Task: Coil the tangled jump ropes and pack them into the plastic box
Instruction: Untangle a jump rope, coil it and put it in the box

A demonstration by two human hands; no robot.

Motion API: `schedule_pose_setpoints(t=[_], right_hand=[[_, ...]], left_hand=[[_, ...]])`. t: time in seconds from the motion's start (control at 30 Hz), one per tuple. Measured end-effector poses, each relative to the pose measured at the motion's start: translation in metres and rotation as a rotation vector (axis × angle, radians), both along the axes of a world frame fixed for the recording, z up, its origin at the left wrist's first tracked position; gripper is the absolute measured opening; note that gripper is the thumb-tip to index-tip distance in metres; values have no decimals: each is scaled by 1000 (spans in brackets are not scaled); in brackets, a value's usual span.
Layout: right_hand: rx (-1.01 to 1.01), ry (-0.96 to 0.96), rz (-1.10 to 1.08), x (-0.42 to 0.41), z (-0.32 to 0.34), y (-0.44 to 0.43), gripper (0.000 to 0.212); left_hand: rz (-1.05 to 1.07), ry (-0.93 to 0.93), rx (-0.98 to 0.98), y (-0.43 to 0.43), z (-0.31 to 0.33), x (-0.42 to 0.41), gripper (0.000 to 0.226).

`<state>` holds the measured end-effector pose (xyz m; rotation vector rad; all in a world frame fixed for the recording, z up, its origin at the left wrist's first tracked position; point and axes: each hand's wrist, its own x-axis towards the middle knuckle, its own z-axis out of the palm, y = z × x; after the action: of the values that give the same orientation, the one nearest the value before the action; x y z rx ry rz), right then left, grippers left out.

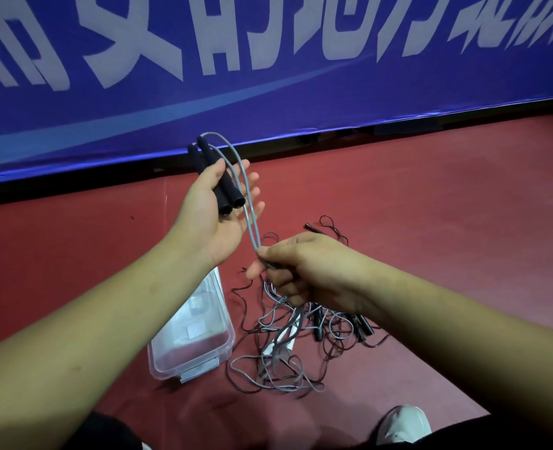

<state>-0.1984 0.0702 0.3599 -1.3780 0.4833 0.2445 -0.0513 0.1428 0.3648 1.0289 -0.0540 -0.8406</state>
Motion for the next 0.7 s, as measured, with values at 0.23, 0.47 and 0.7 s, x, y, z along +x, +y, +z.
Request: schedule_pose_setpoints(t=[0.23,0.47,0.7], right_hand=[[-43,-15,99,-2,4,8,37],[-70,-91,150,-14,18,-1,27],[-132,-163,271,-29,40,-17,21]], left_hand=[[-113,94,-149,3,2,-9,31],[48,45,-134,-1,-8,27,13],[132,-44,142,4,-30,69,11]])
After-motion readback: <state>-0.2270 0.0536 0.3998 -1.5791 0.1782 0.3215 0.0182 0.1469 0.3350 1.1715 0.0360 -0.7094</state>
